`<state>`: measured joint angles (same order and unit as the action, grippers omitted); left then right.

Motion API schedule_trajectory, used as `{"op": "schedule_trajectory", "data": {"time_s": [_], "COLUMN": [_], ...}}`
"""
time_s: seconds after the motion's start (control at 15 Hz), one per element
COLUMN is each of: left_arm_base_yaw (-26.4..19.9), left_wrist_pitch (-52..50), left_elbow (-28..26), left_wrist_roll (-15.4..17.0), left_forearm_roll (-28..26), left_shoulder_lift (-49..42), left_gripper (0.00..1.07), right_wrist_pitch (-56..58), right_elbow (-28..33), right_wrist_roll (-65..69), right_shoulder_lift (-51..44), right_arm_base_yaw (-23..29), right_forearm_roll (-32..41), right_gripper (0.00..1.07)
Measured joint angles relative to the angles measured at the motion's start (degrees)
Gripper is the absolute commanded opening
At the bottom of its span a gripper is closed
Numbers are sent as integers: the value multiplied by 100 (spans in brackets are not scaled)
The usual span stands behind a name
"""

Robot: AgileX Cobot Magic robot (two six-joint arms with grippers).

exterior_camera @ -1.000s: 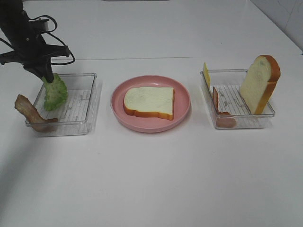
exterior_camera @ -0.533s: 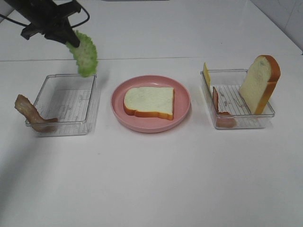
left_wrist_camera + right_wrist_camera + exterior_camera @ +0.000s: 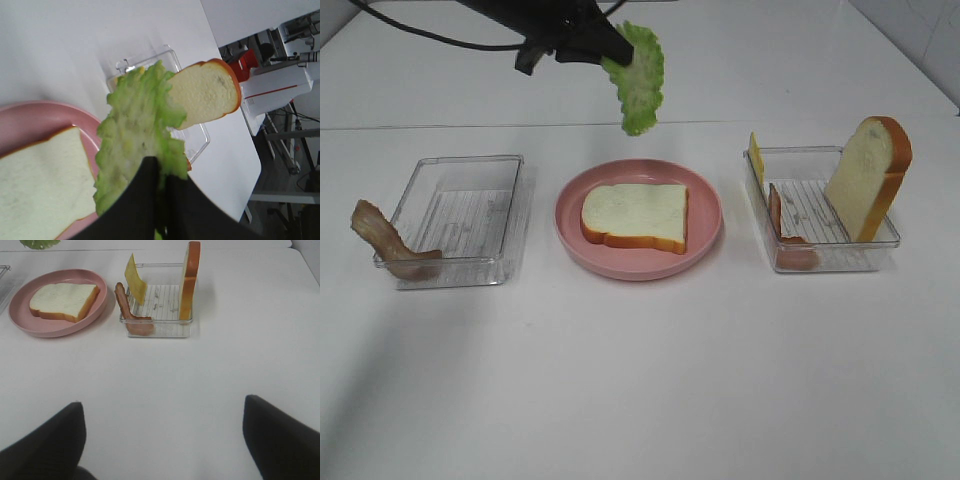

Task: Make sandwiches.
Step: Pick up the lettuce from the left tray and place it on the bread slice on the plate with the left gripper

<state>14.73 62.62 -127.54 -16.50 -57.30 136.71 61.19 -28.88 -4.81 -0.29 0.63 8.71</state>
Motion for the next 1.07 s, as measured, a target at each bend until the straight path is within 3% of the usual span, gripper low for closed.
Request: {"op": "schedule_trajectory", "data": {"time_s": [0.27, 0.6, 1.07], "left_arm_base_yaw": [384, 447, 447], "left_wrist_pitch": [6, 57, 109], "left_elbow": [0, 0, 0], "left_wrist_roll": [0, 109, 516], "left_forearm_roll": [-29, 80, 1409], "left_shoulder_lift": [407, 785, 911], "left_gripper": [0, 0, 0], "right_wrist_pitch": [0, 0, 0], "right_elbow": [0, 0, 0], "right_wrist_roll": [0, 0, 0], "right_shoulder_lift": [0, 0, 0], "right_arm_base_yaw": [0, 0, 0], "right_forearm_roll": [0, 0, 0], "right_gripper": [81, 81, 81]}}
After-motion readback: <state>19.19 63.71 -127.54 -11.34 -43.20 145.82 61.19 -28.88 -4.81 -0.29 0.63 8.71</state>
